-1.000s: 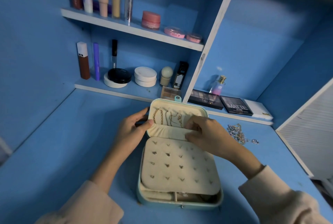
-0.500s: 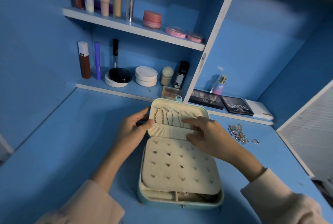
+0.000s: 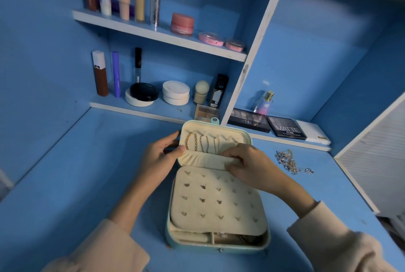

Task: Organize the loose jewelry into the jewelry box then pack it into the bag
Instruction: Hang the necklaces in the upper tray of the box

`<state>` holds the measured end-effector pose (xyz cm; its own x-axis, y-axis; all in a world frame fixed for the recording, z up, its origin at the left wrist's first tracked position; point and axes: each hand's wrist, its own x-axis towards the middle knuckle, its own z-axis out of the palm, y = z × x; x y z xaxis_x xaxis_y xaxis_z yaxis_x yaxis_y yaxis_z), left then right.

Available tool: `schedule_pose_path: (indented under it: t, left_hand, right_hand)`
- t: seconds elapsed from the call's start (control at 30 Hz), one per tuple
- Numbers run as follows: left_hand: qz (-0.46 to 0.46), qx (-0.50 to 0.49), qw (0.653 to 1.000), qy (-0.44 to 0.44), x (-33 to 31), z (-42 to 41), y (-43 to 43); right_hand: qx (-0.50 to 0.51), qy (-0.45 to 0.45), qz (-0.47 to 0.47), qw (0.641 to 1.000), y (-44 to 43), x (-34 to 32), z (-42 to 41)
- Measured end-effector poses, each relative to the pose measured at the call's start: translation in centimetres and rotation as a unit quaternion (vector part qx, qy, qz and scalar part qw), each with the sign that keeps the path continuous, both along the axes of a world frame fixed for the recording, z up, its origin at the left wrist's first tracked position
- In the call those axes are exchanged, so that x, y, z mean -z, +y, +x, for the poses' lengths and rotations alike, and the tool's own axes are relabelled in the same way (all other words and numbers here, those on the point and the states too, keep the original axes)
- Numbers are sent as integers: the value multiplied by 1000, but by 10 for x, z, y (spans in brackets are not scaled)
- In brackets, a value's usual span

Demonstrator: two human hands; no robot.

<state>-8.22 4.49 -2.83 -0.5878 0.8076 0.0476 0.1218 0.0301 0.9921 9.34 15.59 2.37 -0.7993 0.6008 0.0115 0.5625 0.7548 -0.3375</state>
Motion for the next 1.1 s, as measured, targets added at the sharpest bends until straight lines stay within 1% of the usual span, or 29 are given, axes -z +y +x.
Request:
schedule_pose_path:
  t: [0.1, 0.3, 0.37, 0.43, 0.5, 0.57, 0.63, 0.73, 0.8, 0.83, 0.97, 1.1]
  left_hand:
    - [-1, -2, 1000, 0, 0, 0, 0]
    - [-5, -7, 1000, -2, 0, 1, 1]
    - [-4, -11, 1000, -3, -1, 0, 0]
    - [-2, -10, 1000, -5, 0, 0, 1]
    - [-2, -11, 1000, -10, 0, 0, 1]
    - [0, -12, 1000, -14, 0, 0, 1]
    - [4, -14, 1000, -13, 1, 0, 2]
    - [5, -13, 1000, -17, 2, 0, 3]
    - [7, -11, 1000, -19, 2, 0, 3]
    - [7, -10, 1000, -19, 2, 0, 3]
    - [9, -10, 1000, -21, 2, 0, 3]
    - [11, -16, 1000, -16, 1, 1, 3]
  right_hand:
    - [-7, -10, -19, 1000, 3, 2, 0]
    - [-15, 15, -24, 999, 4, 0, 4]
    - [-3, 42, -55, 998, 5, -3, 6]
    - [3, 88, -85, 993, 7, -6, 10]
    - [13, 138, -76, 987, 13, -11, 17]
    - [43, 153, -43, 986, 26, -17, 26]
    - [87, 119, -11, 989, 46, -22, 38]
    - [158, -2, 29, 987, 79, -22, 61]
    - [181, -74, 48, 980, 94, -17, 73]
    - [185, -96, 48, 977, 98, -15, 78]
    - [187, -138, 51, 971, 101, -6, 87]
    - [203, -127, 62, 969, 103, 7, 90]
